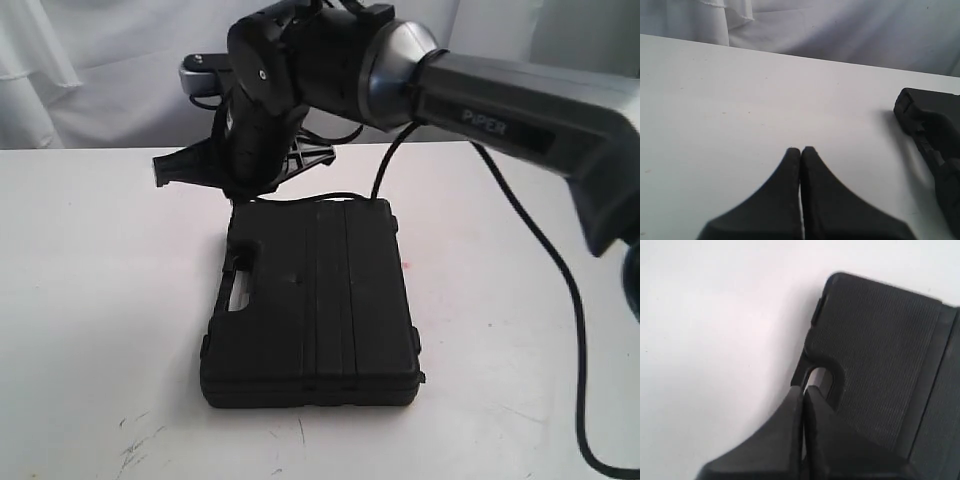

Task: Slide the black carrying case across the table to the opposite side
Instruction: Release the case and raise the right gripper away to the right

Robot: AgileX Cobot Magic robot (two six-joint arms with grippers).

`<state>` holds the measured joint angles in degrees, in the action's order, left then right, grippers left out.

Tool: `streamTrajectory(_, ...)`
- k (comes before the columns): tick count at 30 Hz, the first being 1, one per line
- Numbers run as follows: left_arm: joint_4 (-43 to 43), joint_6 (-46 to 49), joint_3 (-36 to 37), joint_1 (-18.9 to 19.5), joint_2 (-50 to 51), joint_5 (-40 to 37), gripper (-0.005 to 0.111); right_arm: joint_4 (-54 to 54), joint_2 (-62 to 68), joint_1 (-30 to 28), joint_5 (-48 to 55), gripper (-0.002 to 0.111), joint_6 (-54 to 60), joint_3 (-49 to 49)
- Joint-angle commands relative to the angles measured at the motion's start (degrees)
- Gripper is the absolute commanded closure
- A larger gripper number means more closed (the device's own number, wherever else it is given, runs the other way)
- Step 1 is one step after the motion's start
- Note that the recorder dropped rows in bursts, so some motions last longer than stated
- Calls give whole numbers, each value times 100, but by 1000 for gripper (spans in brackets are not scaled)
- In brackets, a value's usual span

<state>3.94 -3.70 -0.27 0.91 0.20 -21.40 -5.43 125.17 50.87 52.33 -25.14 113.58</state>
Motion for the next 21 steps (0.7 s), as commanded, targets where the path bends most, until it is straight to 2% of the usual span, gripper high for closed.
streamTrajectory(1, 0, -9, 27, 20, -20, 44, 107, -447, -691, 157, -854, 108, 194, -789)
streamTrajectory(6, 0, -9, 27, 20, -20, 44, 107, -415, -1668, 157, -2368, 108, 168, -2318)
streamTrajectory(12, 0, -9, 27, 20, -20, 44, 107, -415, -2827, 145, -3097, 108, 158, -3594)
streamTrajectory(16, 0, -9, 27, 20, -20, 44, 107, -415, -3574, 145, -3277, 108, 144, -4226)
streamTrajectory(21, 0, -9, 27, 20, -20, 44, 107, -415, -4292, 145, -2551, 108, 144, -4409)
